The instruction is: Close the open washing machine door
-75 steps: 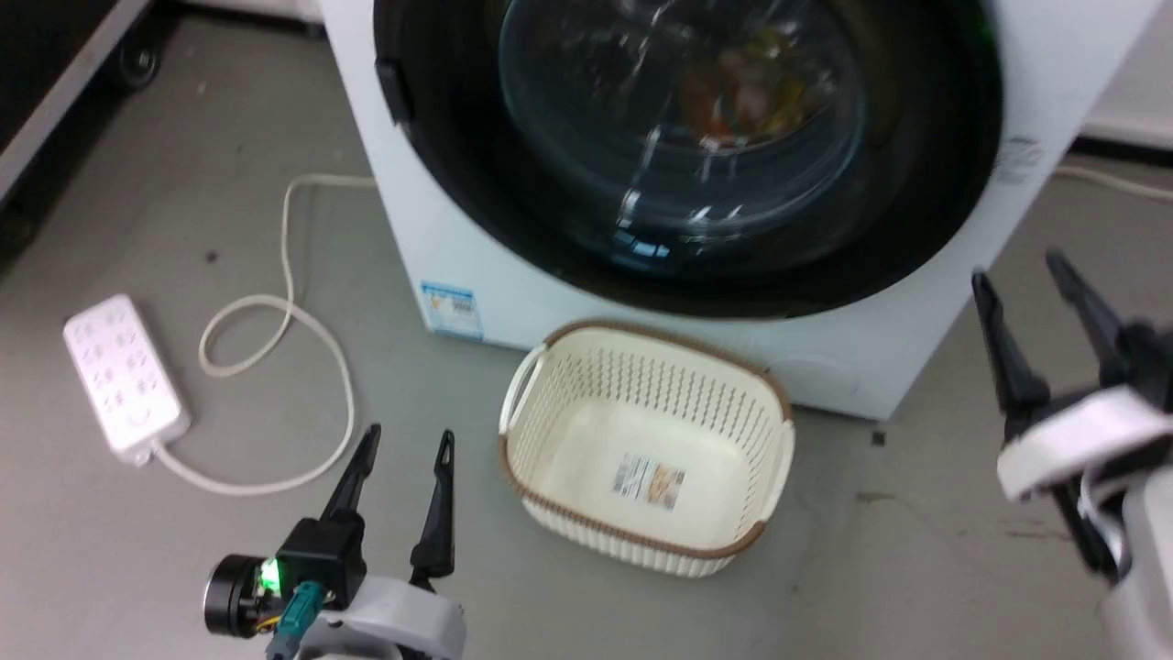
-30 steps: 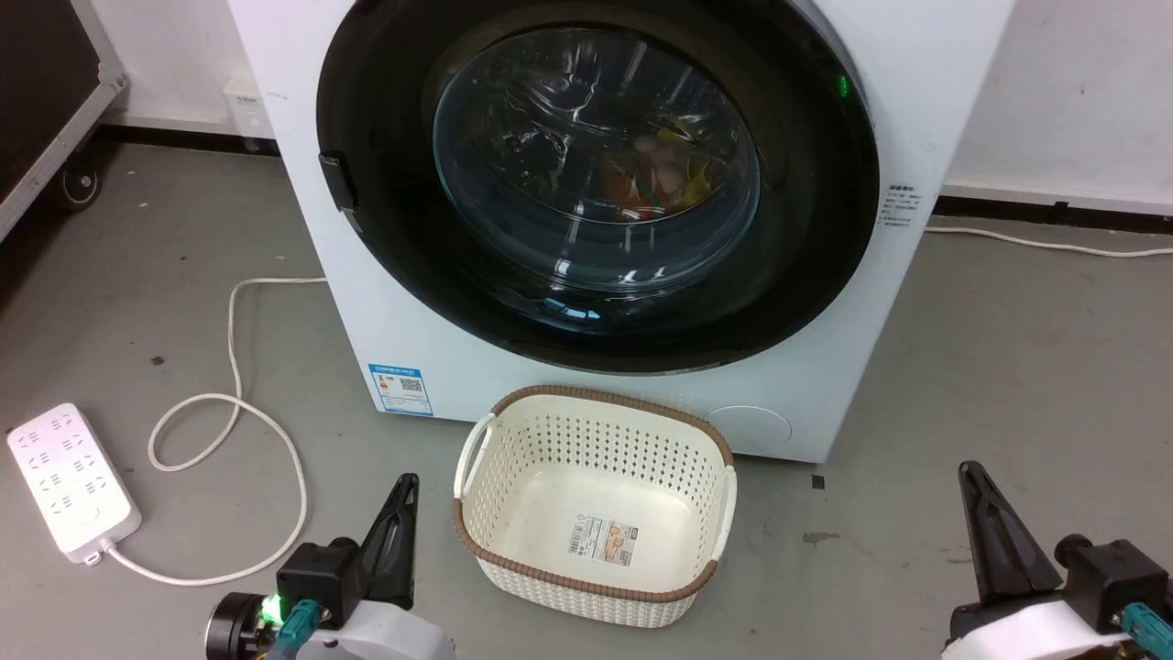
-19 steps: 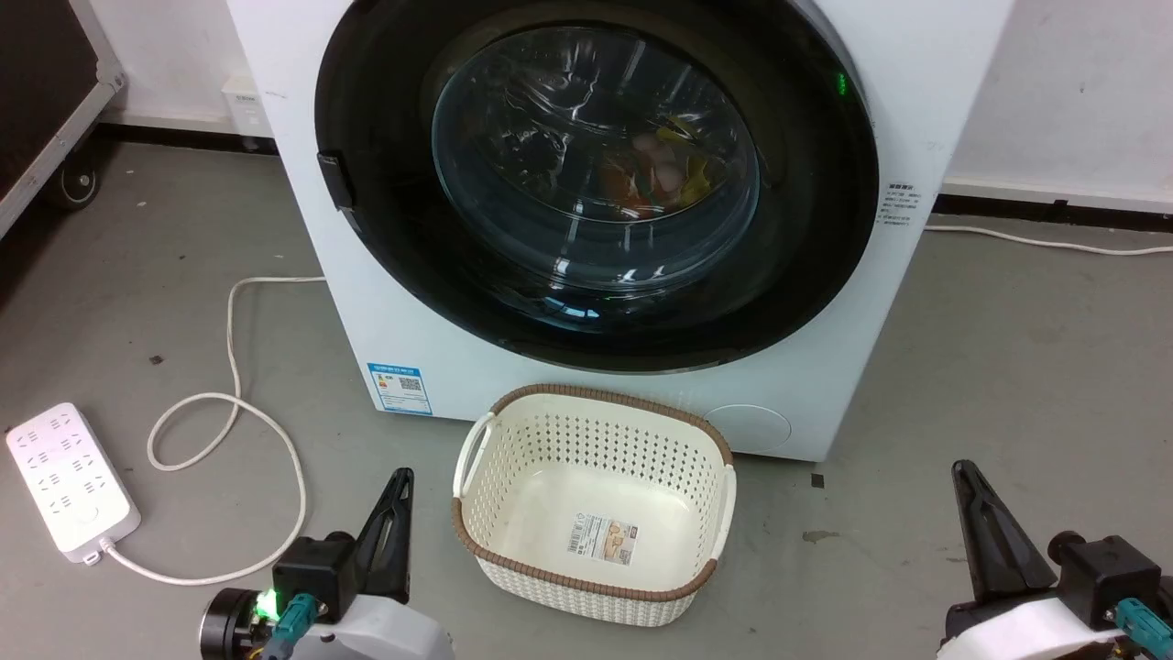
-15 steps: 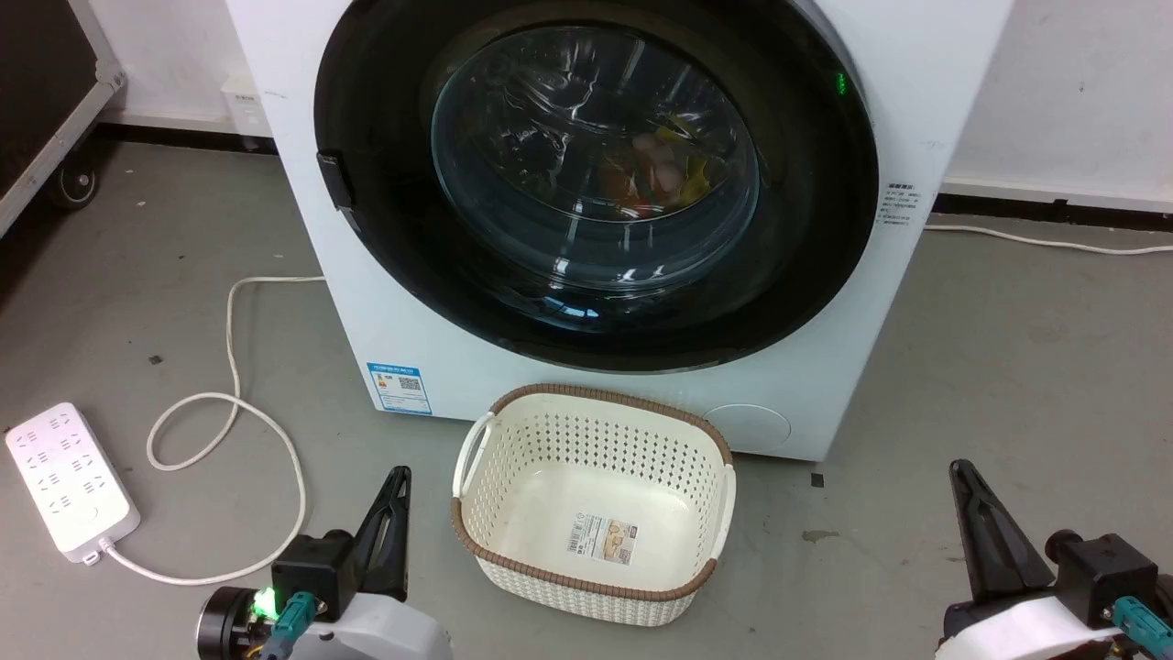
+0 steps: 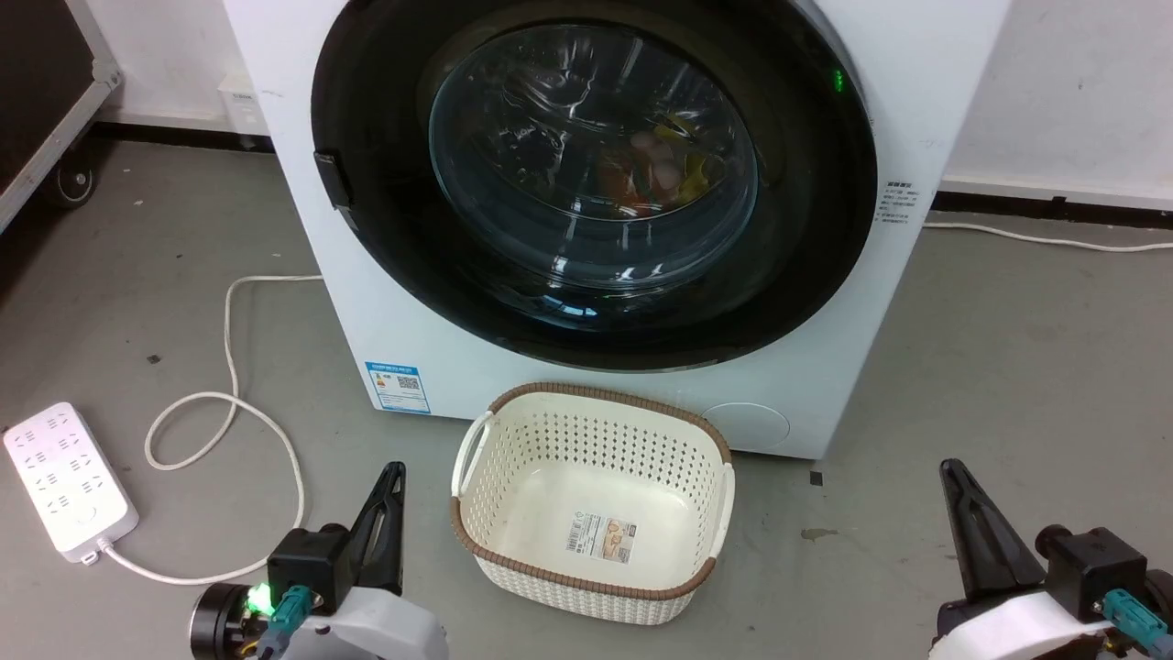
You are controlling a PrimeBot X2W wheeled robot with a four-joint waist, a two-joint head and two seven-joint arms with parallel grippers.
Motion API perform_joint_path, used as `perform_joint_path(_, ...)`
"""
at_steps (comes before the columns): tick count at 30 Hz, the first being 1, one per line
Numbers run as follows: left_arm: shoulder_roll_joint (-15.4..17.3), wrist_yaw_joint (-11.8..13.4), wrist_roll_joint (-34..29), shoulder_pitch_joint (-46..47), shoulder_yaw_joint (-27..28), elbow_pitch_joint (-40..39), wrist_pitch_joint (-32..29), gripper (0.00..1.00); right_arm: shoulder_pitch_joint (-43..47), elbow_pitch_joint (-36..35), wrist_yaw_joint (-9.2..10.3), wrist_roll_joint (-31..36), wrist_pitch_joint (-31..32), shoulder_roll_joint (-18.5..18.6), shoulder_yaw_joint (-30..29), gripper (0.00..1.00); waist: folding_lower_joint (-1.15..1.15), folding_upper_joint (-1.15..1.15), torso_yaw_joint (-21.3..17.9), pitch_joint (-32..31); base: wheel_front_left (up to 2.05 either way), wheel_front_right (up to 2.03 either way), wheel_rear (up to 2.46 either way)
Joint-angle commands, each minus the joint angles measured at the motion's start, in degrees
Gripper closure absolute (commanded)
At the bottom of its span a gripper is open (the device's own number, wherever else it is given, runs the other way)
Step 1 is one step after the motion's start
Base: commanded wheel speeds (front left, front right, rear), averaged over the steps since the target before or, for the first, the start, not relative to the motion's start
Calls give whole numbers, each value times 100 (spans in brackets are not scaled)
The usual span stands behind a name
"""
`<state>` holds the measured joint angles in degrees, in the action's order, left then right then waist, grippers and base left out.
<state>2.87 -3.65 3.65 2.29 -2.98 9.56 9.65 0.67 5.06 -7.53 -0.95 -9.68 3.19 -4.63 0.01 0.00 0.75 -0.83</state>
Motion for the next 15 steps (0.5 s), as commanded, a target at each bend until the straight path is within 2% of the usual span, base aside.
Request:
perform_joint_path(1,2,33,-37,-72,20,-57,-32,100,-23,-53,2,27,30,-11,26,100,0,0,-1,2,0,0,0)
perform_joint_path(15,2,100,-103,-103,76,-238,-219,100,-32,-144,2,41,219,-15,114,100,0,0,-16,18,0,0,0)
